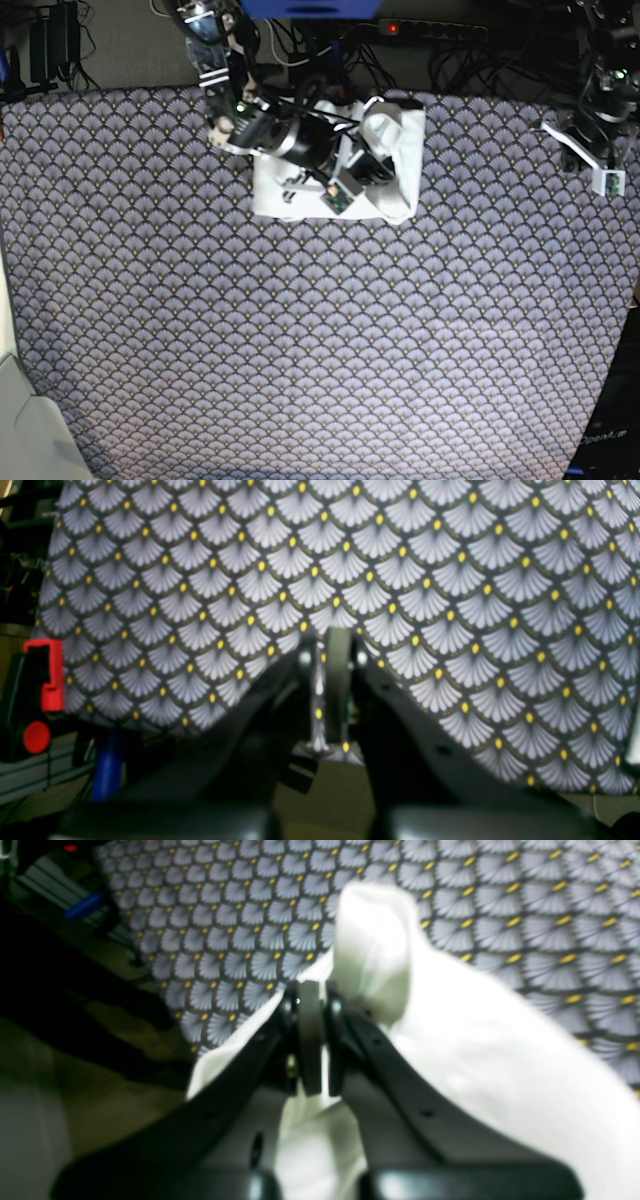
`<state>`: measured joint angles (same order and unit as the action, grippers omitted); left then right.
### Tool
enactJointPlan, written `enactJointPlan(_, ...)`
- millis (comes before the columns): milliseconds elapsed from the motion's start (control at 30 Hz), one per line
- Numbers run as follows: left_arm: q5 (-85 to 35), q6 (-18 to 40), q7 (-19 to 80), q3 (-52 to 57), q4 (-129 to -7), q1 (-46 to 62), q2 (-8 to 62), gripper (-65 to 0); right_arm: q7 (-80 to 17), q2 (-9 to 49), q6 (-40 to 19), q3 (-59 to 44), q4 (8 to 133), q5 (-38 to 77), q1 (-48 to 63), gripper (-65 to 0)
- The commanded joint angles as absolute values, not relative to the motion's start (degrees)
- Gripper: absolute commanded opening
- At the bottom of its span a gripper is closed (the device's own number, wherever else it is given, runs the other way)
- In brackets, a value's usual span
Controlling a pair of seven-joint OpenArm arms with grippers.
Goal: Fold the T-shirt properly
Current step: 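Press the folded stack flat with the right gripper and release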
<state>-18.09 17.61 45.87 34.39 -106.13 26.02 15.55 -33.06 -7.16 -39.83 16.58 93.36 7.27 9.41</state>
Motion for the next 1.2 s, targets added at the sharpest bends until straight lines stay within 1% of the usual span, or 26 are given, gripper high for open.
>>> enactJointPlan(0, -18.33, 17.45, 44.79, 34.86, -106.95, 26.07, 16.40, -61.9, -30.73, -8.04, -40.00, 16.75, 92.88, 8.31, 7.43, -65.0)
enactJointPlan(233, -18.24, 17.45, 44.88, 34.86, -106.95, 27.56, 16.31, -61.9, -30.02, -9.00, -40.00, 16.66, 81.98, 8.31, 0.22, -65.0)
enactJointPlan(433, -18.24, 17.45, 44.88, 34.95, -106.95, 27.65, 16.40, -61.9, -23.34, -9.00, -40.00, 17.19, 69.05, 8.31, -4.09, -65.0)
enactJointPlan(533, -18.24, 17.45, 44.88, 34.95, -106.95, 27.74, 16.40, -61.9, -21.76, -9.00, -40.00, 19.56, 65.98, 8.31, -5.58, -65.0)
enactJointPlan(700, -18.24, 17.45, 44.88, 34.95, -106.95, 28.00, 16.40, -61.9, -22.20, -9.00, -40.00, 24.13, 71.60, 8.31, -4.88, -65.0)
enactJointPlan(933, -18.24, 17.45, 44.88, 34.86, -106.95, 27.91, 16.40, -61.9, -22.20, -9.00, -40.00, 24.84, 84.62, 8.31, 2.15, -65.0)
enactJointPlan(1167, -18.68, 17.45, 44.88, 34.59, -106.95, 27.65, 16.31, -61.9, -22.11, -1.80, -40.00, 24.31, 95.87, 8.31, 10.95, -65.0)
